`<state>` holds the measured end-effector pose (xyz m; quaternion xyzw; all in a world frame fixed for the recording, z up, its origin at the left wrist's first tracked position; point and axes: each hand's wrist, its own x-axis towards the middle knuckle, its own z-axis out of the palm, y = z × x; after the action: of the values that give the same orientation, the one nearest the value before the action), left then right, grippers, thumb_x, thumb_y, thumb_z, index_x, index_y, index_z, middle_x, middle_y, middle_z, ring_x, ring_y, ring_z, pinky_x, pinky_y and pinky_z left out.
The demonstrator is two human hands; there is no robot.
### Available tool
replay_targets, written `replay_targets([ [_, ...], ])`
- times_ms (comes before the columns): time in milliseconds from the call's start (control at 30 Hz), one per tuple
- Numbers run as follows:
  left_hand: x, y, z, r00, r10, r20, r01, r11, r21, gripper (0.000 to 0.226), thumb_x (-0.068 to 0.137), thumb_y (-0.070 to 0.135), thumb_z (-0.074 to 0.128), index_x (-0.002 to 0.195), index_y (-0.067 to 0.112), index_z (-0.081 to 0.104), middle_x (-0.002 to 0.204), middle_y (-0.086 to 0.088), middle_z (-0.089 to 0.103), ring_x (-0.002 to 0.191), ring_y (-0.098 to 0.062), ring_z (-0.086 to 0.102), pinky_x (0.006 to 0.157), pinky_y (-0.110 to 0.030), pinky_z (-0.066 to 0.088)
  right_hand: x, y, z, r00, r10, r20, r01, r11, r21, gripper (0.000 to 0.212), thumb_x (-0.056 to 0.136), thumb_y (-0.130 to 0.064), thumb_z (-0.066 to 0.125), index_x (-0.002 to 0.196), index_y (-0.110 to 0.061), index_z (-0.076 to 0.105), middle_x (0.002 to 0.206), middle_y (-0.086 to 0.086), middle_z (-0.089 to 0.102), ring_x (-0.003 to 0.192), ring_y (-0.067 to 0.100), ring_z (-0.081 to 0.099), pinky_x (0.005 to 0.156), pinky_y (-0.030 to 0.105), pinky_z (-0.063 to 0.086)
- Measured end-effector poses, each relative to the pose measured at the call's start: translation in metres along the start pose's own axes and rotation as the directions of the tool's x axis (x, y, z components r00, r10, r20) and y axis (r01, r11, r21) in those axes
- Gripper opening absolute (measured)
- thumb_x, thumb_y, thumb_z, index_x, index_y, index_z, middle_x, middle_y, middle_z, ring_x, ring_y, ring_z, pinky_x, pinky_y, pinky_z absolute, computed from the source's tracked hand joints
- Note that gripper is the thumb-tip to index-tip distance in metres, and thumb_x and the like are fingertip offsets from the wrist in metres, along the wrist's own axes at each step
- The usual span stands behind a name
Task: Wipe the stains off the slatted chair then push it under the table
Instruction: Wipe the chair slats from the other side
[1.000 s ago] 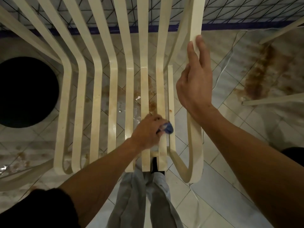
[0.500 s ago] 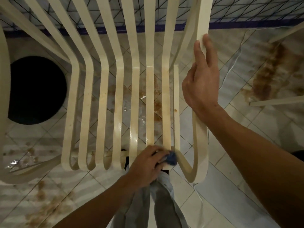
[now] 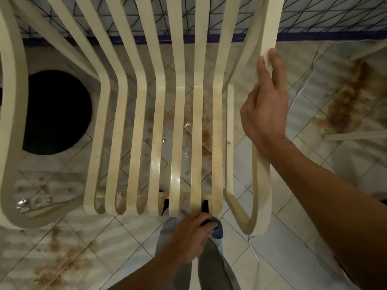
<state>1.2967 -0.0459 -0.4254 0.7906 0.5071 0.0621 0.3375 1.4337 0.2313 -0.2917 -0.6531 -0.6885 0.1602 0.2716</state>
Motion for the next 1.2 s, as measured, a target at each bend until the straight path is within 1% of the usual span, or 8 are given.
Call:
replay_targets([
  [267, -0.023, -0.033, -0.041, 0.941, -0.243, -0.235, 0.171, 0.942, -0.289, 0.039, 0.098, 0.047, 0.041, 0.13, 0.025, 0.05, 0.129, 0.001, 0.053, 0.116, -0.012, 0.054, 0.097, -0.031, 0.051, 0.0, 0.002, 0.002, 1.0, 0.027, 0.009, -0.027, 0.999, -0.041, 0.053, 0.1, 0.001, 0.034, 0.152, -0.007, 0.03, 0.162, 0.008, 0.016, 0.149, 0.019, 0.017, 0.099, -0.008, 0.005],
  [367, -0.016, -0.061, -0.06, 0.882, -0.305, -0.359, 0.248, 0.949, -0.194, 0.041, 0.099, 0.046, 0.039, 0.128, 0.02, 0.051, 0.125, -0.004, 0.054, 0.112, -0.017, 0.052, 0.096, -0.031, 0.049, 0.0, 0.0, 0.002, 0.999, 0.033, 0.017, -0.032, 0.998, -0.047, 0.053, 0.1, 0.0, 0.034, 0.152, -0.007, 0.03, 0.162, 0.008, 0.016, 0.148, 0.017, 0.017, 0.094, -0.011, 0.005],
  [467, -0.018, -0.068, -0.059, 0.887, -0.29, -0.36, 0.26, 0.957, -0.13, 0.041, 0.095, 0.041, 0.045, 0.124, 0.014, 0.056, 0.123, -0.005, 0.053, 0.11, -0.017, 0.049, 0.093, -0.032, 0.049, -0.001, -0.002, 0.001, 0.999, 0.04, 0.013, -0.04, 0.998, -0.038, 0.052, 0.1, -0.001, 0.034, 0.152, -0.006, 0.03, 0.162, 0.009, 0.017, 0.147, 0.016, 0.018, 0.093, -0.011, 0.006],
  [600, -0.041, -0.056, -0.044, 0.899, -0.283, -0.335, 0.244, 0.958, -0.152, 0.048, 0.101, 0.051, 0.03, 0.125, 0.017, 0.052, 0.124, -0.001, 0.05, 0.111, -0.012, 0.049, 0.101, -0.018, 0.039, -0.002, -0.002, 0.001, 0.999, 0.038, 0.016, -0.037, 0.998, -0.042, 0.052, 0.101, -0.001, 0.034, 0.152, -0.007, 0.029, 0.162, 0.009, 0.017, 0.148, 0.018, 0.018, 0.092, -0.012, 0.006],
  [767, -0.056, -0.048, -0.035, 0.914, -0.331, -0.234, 0.295, 0.939, -0.175, 0.047, 0.1, 0.051, 0.033, 0.123, 0.019, 0.06, 0.123, 0.003, 0.056, 0.111, -0.01, 0.054, 0.089, -0.032, 0.055, -0.001, -0.001, 0.001, 0.999, 0.035, 0.013, -0.035, 0.999, -0.026, 0.053, 0.1, 0.0, 0.034, 0.152, -0.007, 0.03, 0.162, 0.009, 0.017, 0.148, 0.019, 0.018, 0.096, -0.01, 0.006],
  [933, -0.022, -0.017, -0.046, 0.946, -0.254, -0.2, 0.215, 0.957, -0.197, 0.035, 0.089, 0.035, 0.056, 0.122, 0.024, 0.059, 0.119, 0.005, 0.058, 0.107, -0.01, 0.054, 0.088, -0.024, 0.052, -0.001, -0.002, 0.0, 1.0, 0.029, 0.012, -0.028, 0.999, -0.033, 0.053, 0.099, 0.0, 0.036, 0.151, -0.005, 0.031, 0.161, 0.011, 0.018, 0.148, 0.02, 0.02, 0.092, -0.012, 0.007],
  [1067, 0.035, 0.008, -0.038, 0.972, -0.146, -0.186, 0.122, 0.983, -0.134, 0.046, 0.077, 0.019, 0.078, 0.118, 0.024, 0.058, 0.115, 0.0, 0.06, 0.1, -0.021, 0.057, 0.083, -0.032, 0.055, -0.003, -0.003, 0.0, 1.0, 0.018, 0.015, -0.017, 0.999, -0.042, 0.054, 0.098, 0.004, 0.035, 0.151, -0.003, 0.03, 0.161, 0.013, 0.018, 0.147, 0.021, 0.021, 0.088, -0.014, 0.008],
  [1200, 0.046, 0.027, -0.028, 0.989, -0.111, -0.093, 0.112, 0.994, 0.001, 0.058, 0.052, 0.029, 0.09, 0.105, 0.033, 0.066, 0.108, 0.008, 0.062, 0.095, -0.013, 0.058, 0.072, -0.024, 0.056, -0.004, -0.002, 0.001, 1.0, -0.001, -0.003, 0.0, 0.998, -0.057, 0.054, 0.098, 0.004, 0.035, 0.151, -0.003, 0.03, 0.16, 0.013, 0.02, 0.147, 0.022, 0.02, 0.095, -0.011, 0.004],
])
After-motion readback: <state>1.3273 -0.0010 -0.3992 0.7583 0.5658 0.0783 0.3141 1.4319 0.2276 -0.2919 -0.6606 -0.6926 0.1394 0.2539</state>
